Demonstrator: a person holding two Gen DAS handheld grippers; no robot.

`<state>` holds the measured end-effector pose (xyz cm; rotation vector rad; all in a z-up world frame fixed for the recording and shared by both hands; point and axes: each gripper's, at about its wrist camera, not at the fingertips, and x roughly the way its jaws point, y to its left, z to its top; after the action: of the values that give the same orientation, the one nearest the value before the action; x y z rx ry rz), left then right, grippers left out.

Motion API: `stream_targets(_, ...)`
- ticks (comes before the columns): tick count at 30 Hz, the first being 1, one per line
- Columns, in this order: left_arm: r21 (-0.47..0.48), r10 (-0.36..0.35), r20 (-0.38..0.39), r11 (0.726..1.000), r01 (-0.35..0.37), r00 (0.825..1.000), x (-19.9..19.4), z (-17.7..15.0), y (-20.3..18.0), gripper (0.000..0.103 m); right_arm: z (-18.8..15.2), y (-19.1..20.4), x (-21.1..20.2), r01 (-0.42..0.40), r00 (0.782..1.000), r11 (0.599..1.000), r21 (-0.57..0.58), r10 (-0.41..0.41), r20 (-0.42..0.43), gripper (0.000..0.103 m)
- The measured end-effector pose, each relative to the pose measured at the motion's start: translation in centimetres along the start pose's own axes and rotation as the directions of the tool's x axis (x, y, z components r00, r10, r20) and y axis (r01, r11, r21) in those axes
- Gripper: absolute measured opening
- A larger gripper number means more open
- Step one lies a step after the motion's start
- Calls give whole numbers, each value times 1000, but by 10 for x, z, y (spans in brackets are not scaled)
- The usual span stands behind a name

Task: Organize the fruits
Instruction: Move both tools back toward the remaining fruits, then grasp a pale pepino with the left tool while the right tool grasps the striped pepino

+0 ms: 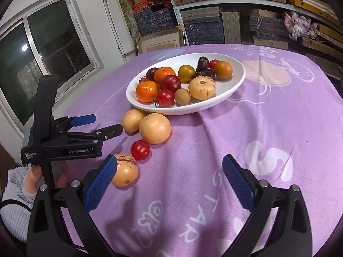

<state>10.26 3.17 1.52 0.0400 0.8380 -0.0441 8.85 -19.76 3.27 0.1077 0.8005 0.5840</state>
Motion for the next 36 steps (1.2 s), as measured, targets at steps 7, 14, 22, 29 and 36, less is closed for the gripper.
stream_targets(7, -42, -12, -18, 999, 11, 1000, 3, 1, 8, 99, -12, 59, 9, 34, 999, 978, -206, -38, -13, 97)
stream_targets(14, -119, -48, -39, 992, 43, 998, 8, 3, 22, 99, -14, 85, 24, -12, 998, 956, -293, -5, -59, 94)
stream_targets(22, -121, -53, -41, 992, 47, 998, 9, 3, 22, 99, -13, 77, 41, -30, 992, 966, -257, -3, -128, 67)
stream_targets(29, -98, -54, -37, 994, 50, 998, 9, 2, 17, 99, -8, 61, 44, -26, 990, 980, -199, -2, -141, 46)
stream_targets(36, 9, -34, 8, 999, 34, 999, 2, 1, -5, 99, -2, 22, 22, 36, 994, 991, -130, -49, -97, 46)
